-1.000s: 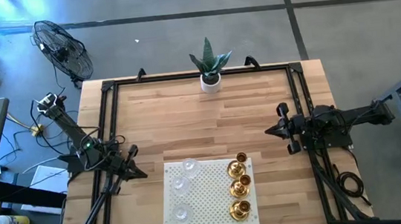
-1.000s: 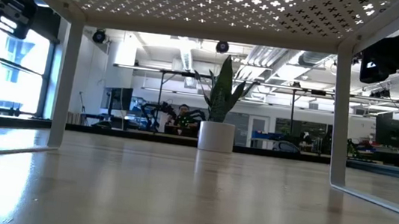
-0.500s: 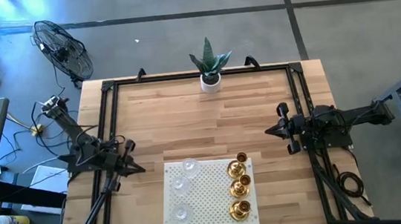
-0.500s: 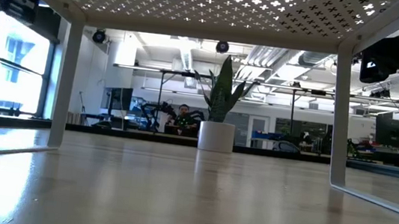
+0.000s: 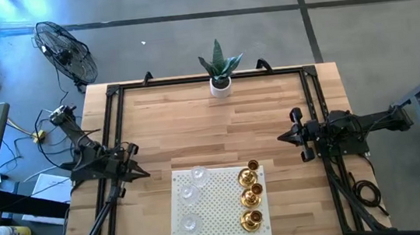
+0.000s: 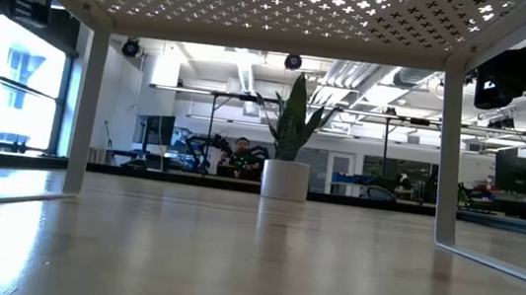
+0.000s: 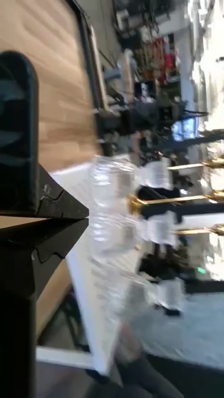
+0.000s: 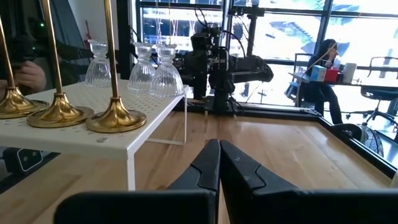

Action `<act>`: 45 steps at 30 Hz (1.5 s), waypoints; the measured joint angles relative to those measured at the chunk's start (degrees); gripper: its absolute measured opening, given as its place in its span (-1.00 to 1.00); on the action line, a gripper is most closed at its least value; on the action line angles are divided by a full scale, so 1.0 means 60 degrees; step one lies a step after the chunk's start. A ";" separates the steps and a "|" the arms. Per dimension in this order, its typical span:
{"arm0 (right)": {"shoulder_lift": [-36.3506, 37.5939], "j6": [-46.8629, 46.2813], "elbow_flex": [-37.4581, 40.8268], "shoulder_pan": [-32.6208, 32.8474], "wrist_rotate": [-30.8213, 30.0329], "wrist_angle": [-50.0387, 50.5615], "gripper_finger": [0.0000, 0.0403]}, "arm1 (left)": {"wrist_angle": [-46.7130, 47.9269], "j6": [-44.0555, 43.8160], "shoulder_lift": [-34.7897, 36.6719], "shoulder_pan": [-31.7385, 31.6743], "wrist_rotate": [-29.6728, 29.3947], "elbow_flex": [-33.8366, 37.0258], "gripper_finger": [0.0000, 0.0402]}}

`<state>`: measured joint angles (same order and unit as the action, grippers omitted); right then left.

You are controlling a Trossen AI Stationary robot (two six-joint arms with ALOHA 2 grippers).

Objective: Pick & Place candle stick holders
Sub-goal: Return to Home Position

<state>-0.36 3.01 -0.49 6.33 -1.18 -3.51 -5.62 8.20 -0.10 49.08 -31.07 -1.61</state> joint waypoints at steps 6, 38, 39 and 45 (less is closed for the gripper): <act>-0.0004 0.0000 0.0000 0.0003 0.0005 -0.0004 -1.00 | 0.0680 0.0099 -0.0027 0.0000 -0.0074 -0.0394 -1.00; -0.0007 -0.0002 0.0000 0.0004 0.0016 0.0135 -1.00 | -0.0059 -0.1422 -0.0047 -0.5995 0.6225 0.0139 -1.00; -0.0007 0.0000 0.0000 0.0004 0.0013 0.0132 -1.00 | -0.0049 -0.1422 -0.0047 -0.6186 0.6379 0.0143 -1.00; -0.0007 0.0000 0.0000 0.0004 0.0014 0.0131 -1.00 | -0.0021 -0.1551 -0.0047 -0.6703 0.6143 0.0153 -1.00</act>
<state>-0.40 3.01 -0.49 6.35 -1.09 -2.72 -5.75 -1.11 -0.38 8.86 5.78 -0.69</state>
